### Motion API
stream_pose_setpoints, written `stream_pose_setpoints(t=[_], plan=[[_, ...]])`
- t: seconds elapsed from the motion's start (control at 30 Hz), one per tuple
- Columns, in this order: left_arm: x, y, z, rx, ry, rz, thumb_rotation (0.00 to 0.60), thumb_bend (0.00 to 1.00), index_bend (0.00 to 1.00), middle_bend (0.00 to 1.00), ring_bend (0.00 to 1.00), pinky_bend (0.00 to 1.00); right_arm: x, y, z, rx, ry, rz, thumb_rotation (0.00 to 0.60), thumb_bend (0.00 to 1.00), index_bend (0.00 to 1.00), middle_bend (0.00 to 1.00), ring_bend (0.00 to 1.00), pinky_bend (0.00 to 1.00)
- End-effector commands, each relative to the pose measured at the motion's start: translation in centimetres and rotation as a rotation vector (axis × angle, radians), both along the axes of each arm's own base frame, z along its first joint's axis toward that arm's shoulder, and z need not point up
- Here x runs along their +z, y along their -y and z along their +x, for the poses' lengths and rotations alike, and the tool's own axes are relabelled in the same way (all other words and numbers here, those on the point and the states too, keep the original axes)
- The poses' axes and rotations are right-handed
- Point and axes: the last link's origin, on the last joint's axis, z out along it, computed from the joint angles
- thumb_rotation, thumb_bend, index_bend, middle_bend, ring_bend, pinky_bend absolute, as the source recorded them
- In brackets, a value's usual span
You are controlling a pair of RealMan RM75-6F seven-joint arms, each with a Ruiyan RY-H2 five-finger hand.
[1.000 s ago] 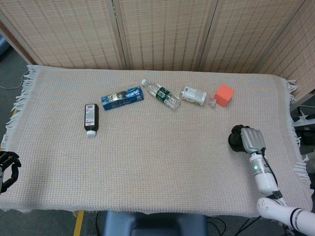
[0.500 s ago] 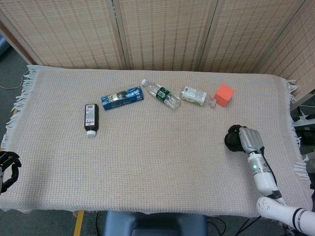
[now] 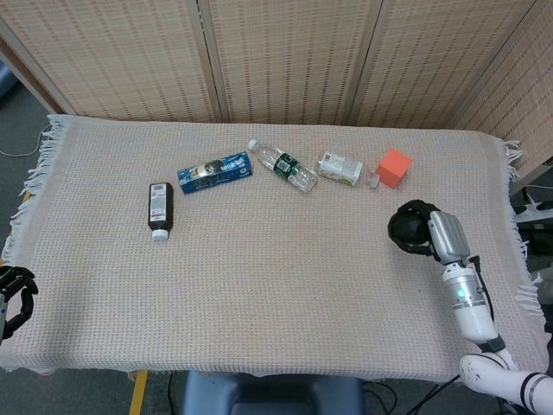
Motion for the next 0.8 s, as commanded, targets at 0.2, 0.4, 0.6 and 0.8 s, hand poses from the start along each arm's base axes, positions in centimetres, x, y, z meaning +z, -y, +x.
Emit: stream_pose_setpoints(t=[0.2,0.4,0.6,0.8], plan=[[0.1,0.0,0.0,0.002,0.002,0.003,0.6,0.62,0.61,0.44,0.36,0.68,-0.9,-0.5,-2.5,-0.171,-0.259,0.231,0.6,0.4,0.71,0.62,0.67,0.74],[0.1,0.0,0.0,0.002,0.004,0.001,0.6,0.62,0.61,0.44,0.36,0.68,-0.9,-0.6,-2.3,-0.189,-0.26,0.215,0.6,0.41,0.71,0.62,0.67,0.74],[0.0,0.0,0.0,0.001,0.002,-0.003,0.6,0.62,0.61,0.44,0.36,0.68,0.3,-0.4,-2.5,-0.177,-0.272,0.079,0.6,0.4,0.71,0.62,0.67,0.74],[-0.1,0.0,0.0,0.004,-0.002,-0.005,0.6,0.62,0.61,0.44,0.36,0.68,-0.1,-0.3,-3.3,-0.165,-0.503,-0.219,0.6,0.41,0.71,0.62,0.67,0.75]])
